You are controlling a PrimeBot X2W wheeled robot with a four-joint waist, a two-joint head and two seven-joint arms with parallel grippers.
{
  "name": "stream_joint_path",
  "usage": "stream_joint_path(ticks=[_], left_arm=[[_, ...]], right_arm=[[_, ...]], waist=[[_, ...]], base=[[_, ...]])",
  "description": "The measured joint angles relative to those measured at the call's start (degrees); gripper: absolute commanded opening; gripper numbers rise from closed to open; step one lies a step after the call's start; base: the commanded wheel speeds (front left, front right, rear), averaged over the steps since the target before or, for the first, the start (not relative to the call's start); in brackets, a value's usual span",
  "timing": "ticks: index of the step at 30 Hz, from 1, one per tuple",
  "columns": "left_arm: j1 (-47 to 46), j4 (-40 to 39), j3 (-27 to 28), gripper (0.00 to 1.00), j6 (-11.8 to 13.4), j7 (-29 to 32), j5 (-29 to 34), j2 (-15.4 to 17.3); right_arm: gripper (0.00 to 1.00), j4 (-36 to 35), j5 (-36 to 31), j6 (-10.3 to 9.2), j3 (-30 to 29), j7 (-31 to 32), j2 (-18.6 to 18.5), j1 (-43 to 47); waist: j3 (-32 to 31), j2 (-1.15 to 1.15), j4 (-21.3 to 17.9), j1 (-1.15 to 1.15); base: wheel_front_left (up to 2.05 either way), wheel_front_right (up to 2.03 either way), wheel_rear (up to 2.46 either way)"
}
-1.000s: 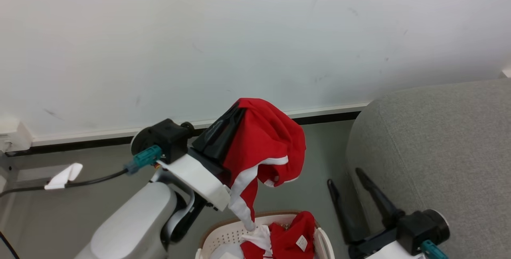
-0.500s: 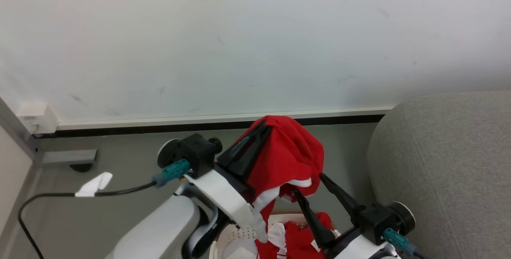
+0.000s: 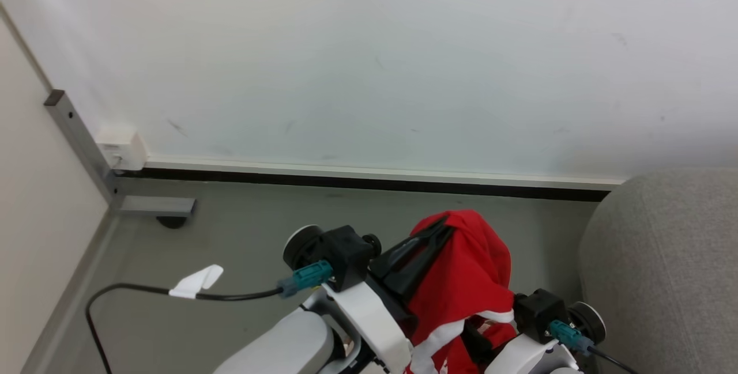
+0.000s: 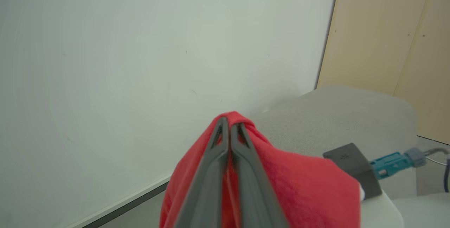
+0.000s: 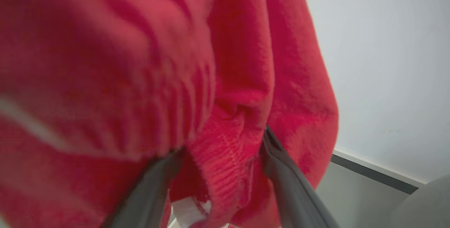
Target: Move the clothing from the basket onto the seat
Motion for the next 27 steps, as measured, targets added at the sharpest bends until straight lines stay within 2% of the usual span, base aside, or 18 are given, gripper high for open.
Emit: stream_joint_path(ticks=[7,8,9,10,11,19,27], left_arm=[[0.04,-1.66,-1.29,0.00,-0.18,0.64,0.16,-0.30],[0.06,-1.83,-1.42,0.00,-0.18,0.68,0.16,-0.30],[0.08,-1.98,-1.52,0.00,-0.18,0.75,0.16,-0.30],[0.12,-2.10,-1.63,0.00,-0.18,0.77,0.16,-0.30],[0.16,-2.19,-1.70,0.00,-0.18,0.80,0.16,-0.29],[0.72,-1.49,-1.22,0.00,0.27,0.71,-0.21,0.47],[1.52,0.23,-0.62,0.00,0.54,0.09,-1.00,1.27]], right_arm=[[1.00,2.36,0.47,0.00,0.54,0.00,0.00,-2.03],[0.88,2.48,0.58,0.00,0.56,0.00,0.00,-2.41],[0.45,2.61,0.66,0.00,0.60,0.00,0.00,-2.77],[0.20,2.75,0.76,0.00,0.64,0.00,0.00,-3.01],[0.00,2.80,0.99,0.00,0.78,0.00,0.00,-3.07],[0.00,1.75,1.65,0.00,0.69,0.00,0.00,-3.44],[0.00,-1.60,2.93,0.00,-2.53,0.01,0.00,-1.74]], waist=[[-0.42,0.00,2.14,0.00],[-0.42,0.00,2.32,0.00],[-0.41,0.00,2.47,0.00],[-0.40,0.00,2.60,0.00],[-0.41,0.00,2.71,0.00],[-0.28,0.00,2.77,0.00],[0.08,0.00,1.83,0.00]], base=[[0.00,0.00,0.00],[0.00,0.00,0.00],[0.00,0.00,0.00],[0.00,0.00,0.00],[0.00,0.00,0.00],[0.00,0.00,0.00],[0.00,0.00,0.00]])
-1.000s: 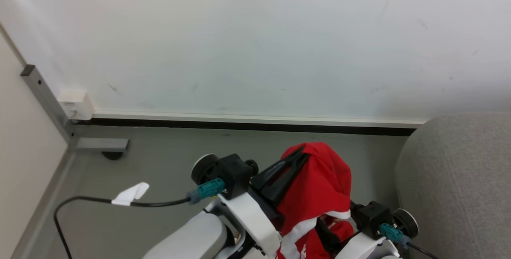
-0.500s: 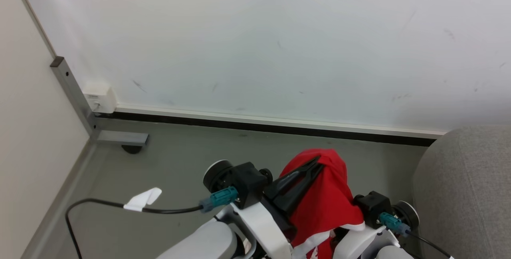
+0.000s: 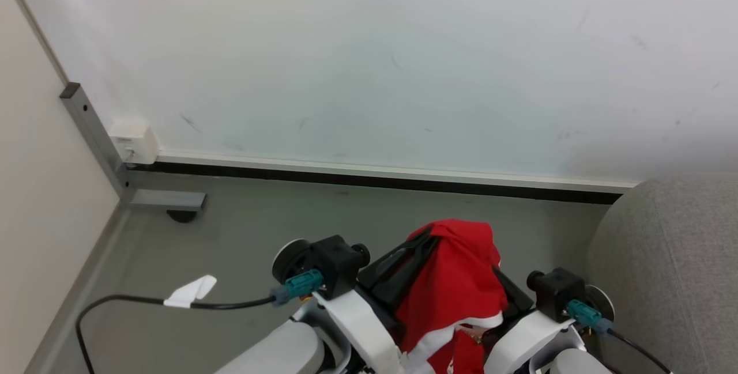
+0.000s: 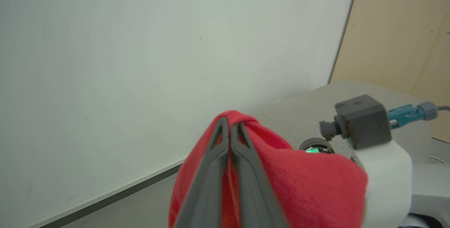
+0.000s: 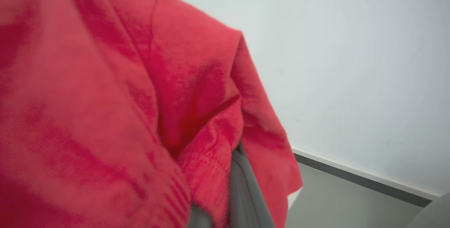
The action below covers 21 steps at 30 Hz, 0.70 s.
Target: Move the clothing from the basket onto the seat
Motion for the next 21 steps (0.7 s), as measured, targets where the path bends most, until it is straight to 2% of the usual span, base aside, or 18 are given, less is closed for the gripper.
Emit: stream_joint_path(ticks=[3,4,6,8,15,21], left_arm=[[0.43,0.35,-0.03,0.00,-0.02,-0.15,-0.34,0.20],[0.47,0.44,-0.07,0.10,-0.03,-0.26,-0.34,0.26],[0.75,0.49,-0.11,0.43,-0.03,-0.60,-0.34,0.35],[1.10,0.48,-0.26,1.00,-0.27,-0.67,-0.35,0.37],[1.83,-0.18,-0.82,1.00,-0.42,-1.70,0.62,0.71],[3.04,-0.62,-0.82,1.00,0.05,-2.47,1.86,1.16]], right_arm=[[0.00,-1.88,0.11,0.00,-1.90,-0.01,0.00,0.74],[0.00,-2.45,0.13,0.00,-2.46,0.00,0.00,0.86],[0.00,-3.77,0.41,0.00,-3.70,0.00,0.00,1.32],[0.00,-5.28,0.74,0.00,-5.12,0.00,-0.01,1.57],[0.00,-10.02,0.52,0.00,-9.98,0.00,-0.01,2.70],[0.00,-13.18,-1.33,0.00,-13.32,-0.01,-0.02,3.55]], waist=[[0.16,0.00,-0.63,0.00],[0.20,0.00,-0.87,0.00],[0.27,0.00,-1.44,0.00],[0.43,0.00,-2.07,0.00],[1.04,0.00,-5.24,0.00],[1.53,0.00,-9.45,0.00]], base=[[0.00,0.00,0.00],[0.00,0.00,0.00],[0.00,0.00,0.00],[0.00,0.00,0.00],[0.00,0.00,0.00],[0.00,0.00,0.00]])
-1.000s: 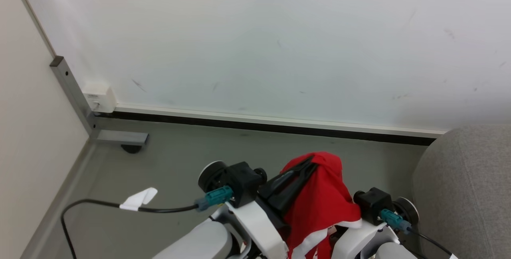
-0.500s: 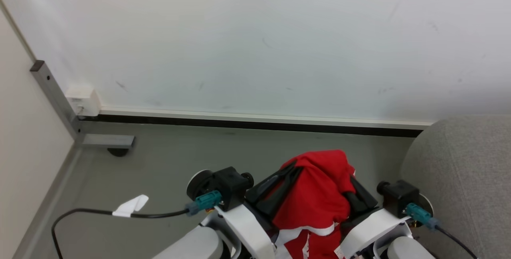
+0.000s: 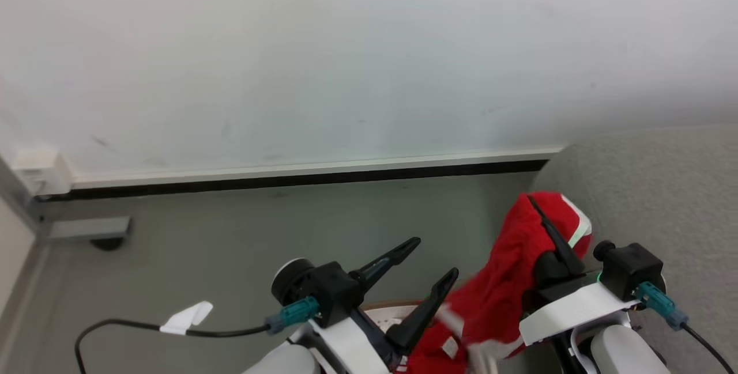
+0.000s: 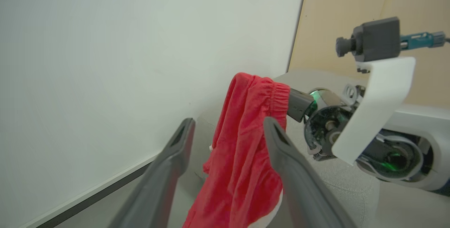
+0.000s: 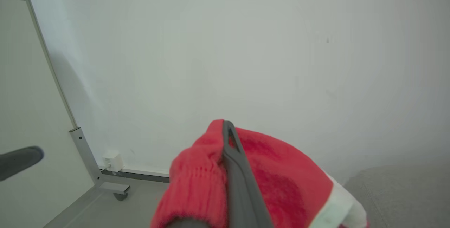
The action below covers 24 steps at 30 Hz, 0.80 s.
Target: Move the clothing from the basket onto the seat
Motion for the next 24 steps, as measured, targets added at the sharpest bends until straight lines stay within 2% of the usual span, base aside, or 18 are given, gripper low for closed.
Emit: stream_joint_path(ticks=[13,24], left_arm=[[1.50,-0.33,2.40,1.00,-0.70,-0.55,2.45,0.13],[2.21,-1.16,5.19,1.00,-1.98,-0.60,5.14,0.32]], right_arm=[[0.00,-9.04,-3.19,0.00,-5.77,0.01,-1.81,1.40],[0.00,-14.56,-3.21,0.00,-6.14,0.07,-2.20,2.83]], waist=[[1.52,0.00,-12.54,0.00],[4.32,0.00,-23.09,0.00]], base=[[0.00,0.00,0.00],[0.00,0.00,0.00]])
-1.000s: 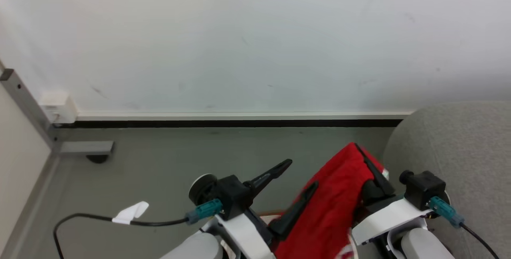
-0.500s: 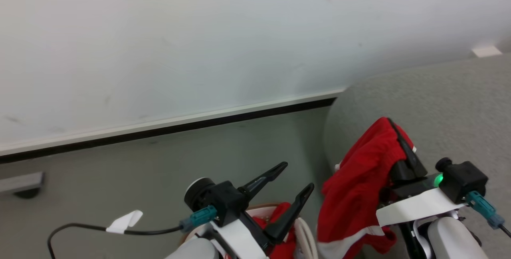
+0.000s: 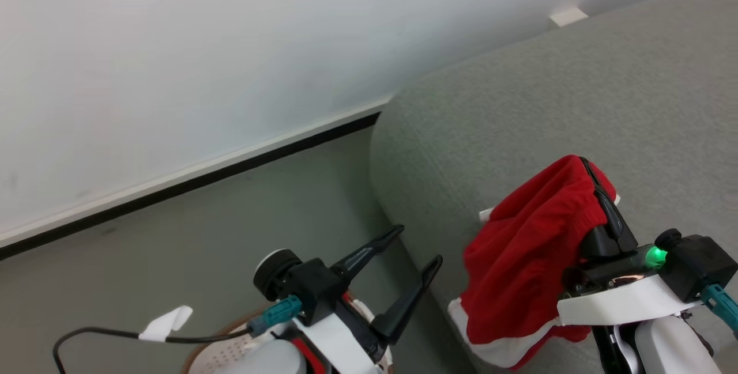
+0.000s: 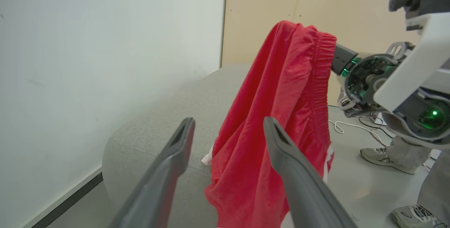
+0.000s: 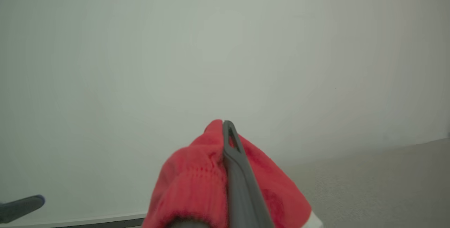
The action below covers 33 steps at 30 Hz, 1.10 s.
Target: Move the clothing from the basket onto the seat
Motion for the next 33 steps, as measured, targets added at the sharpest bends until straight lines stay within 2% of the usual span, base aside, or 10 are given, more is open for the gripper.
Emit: stream_joint_path(ticks=[7,13,19,24,33], left_arm=[[0.51,0.14,1.12,1.00,-0.91,0.01,1.42,-0.15],[0.58,0.10,1.43,1.00,-1.65,0.01,2.00,-0.30],[0.36,0.01,1.58,1.00,-2.33,0.01,2.15,-0.12],[-0.53,-1.25,1.56,1.00,-2.83,0.01,2.31,1.30],[-2.30,-4.59,1.69,1.00,-3.43,0.44,2.30,5.17]], right_arm=[[0.00,-2.20,-0.25,0.00,-0.88,0.36,0.23,0.41],[0.00,-3.19,-1.53,0.00,-2.18,1.02,-0.49,-1.83],[0.00,-2.80,-2.02,0.00,-4.06,3.13,-3.94,-6.84],[0.00,-1.08,-1.11,0.00,-6.22,6.51,-7.87,-13.23],[0.00,1.27,-1.45,0.00,-15.43,12.85,-15.06,-28.11]], waist=[[1.95,0.00,-4.04,0.00],[3.43,0.00,-4.36,0.00],[4.96,0.00,-1.80,0.00],[7.68,0.00,0.81,0.00],[14.78,0.00,6.35,0.01]], base=[[0.00,0.00,0.00],[0.00,0.00,0.00],[0.00,0.00,0.00],[0.00,0.00,0.00],[0.00,0.00,0.00]])
